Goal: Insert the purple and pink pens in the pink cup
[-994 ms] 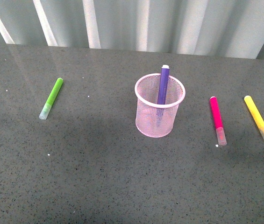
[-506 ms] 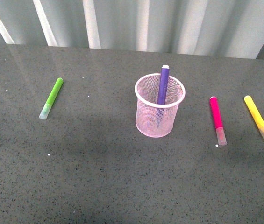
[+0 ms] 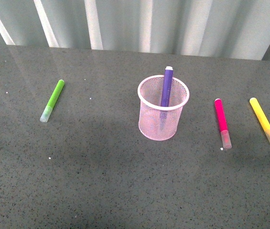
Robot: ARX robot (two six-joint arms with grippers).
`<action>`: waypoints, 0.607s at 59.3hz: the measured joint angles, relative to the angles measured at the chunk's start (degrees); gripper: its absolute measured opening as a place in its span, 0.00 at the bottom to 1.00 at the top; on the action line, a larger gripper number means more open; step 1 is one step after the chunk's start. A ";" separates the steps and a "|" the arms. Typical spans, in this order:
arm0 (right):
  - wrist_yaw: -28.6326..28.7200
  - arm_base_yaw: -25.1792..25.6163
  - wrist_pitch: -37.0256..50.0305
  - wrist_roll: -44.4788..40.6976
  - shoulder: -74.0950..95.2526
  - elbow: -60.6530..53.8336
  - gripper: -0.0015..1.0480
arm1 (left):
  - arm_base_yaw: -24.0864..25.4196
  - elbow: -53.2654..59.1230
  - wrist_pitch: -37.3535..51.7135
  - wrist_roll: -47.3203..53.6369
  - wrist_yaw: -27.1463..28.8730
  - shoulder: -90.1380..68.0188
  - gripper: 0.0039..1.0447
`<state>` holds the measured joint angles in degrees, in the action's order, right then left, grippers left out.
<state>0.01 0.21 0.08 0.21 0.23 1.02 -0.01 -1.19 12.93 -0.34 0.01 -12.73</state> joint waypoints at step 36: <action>0.02 0.00 0.00 0.00 0.00 0.00 0.93 | 0.00 0.00 -12.85 0.07 0.00 12.50 0.03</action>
<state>0.03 0.21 0.08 0.21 0.23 1.02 -0.01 -1.19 0.08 -0.27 0.01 -0.23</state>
